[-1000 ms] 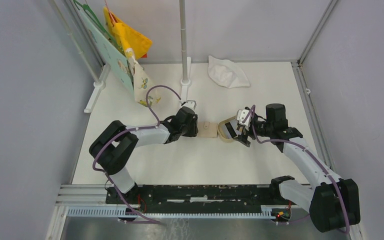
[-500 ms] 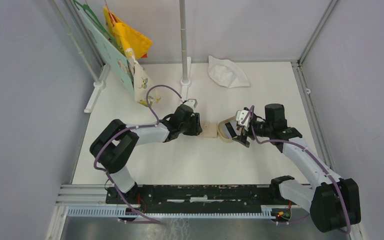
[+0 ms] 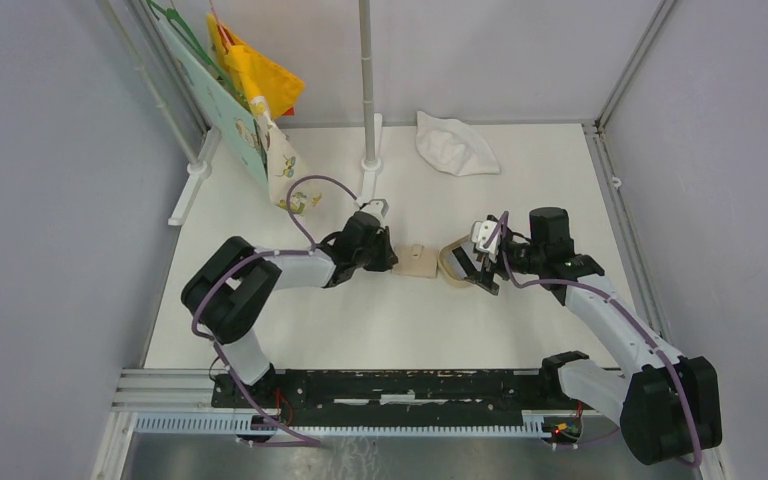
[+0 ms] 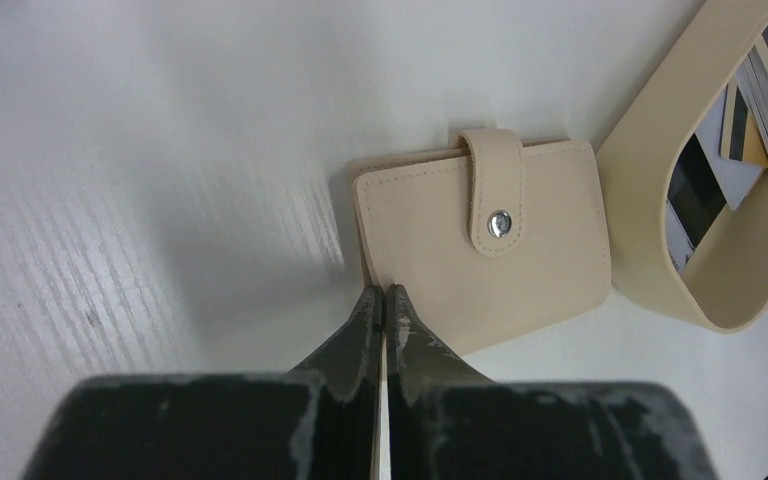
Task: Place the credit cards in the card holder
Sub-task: Open the card holder at the center of the board.
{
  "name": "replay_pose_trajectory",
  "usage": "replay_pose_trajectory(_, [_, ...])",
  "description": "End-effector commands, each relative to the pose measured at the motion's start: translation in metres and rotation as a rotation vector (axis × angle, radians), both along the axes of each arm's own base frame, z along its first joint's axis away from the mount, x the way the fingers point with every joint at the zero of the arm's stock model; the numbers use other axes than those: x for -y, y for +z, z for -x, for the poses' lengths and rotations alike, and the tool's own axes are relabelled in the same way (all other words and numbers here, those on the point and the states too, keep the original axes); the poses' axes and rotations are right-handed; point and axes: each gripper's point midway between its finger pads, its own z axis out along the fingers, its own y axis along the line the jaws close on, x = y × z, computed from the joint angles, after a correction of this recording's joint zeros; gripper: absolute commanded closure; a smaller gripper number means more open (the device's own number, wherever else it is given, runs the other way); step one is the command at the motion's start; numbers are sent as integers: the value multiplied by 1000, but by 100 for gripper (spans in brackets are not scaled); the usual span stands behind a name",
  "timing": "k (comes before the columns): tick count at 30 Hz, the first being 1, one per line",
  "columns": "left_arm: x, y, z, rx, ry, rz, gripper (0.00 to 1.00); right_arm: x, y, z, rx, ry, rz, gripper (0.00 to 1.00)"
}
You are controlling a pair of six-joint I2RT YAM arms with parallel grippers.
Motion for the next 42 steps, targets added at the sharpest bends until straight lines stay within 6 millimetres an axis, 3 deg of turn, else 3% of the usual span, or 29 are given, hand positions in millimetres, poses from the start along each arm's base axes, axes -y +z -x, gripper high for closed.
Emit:
replay_pose_trajectory(1, [-6, 19, 5, 77, -5, 38, 98, -14, 11, 4, 33, 75, -51, 6])
replay_pose_trajectory(6, [-23, 35, 25, 182, -78, 26, 98, -33, 6, 32, 82, 253, -95, 7])
replay_pose_trajectory(11, [-3, 44, 60, 239, -219, 45, 98, -43, 0, 70, 253, 482, -115, 2])
replay_pose_trajectory(15, [8, 40, 91, 281, -328, -39, 98, -45, 2, 78, 289, 513, -135, 2])
replay_pose_trajectory(19, [17, 35, 115, 292, -420, -46, 98, -44, -12, 83, 312, 565, -57, 2])
replay_pose_trajectory(26, [44, 34, 137, 215, -521, 64, 98, -51, -46, 89, 309, 643, 106, 28])
replay_pose_trajectory(33, [60, 34, 142, 167, -560, 110, 98, -61, -69, 92, 271, 675, 204, 52])
replay_pose_trajectory(42, [66, 32, 147, 148, -593, 128, 98, -66, -86, 96, 224, 688, 269, 53])
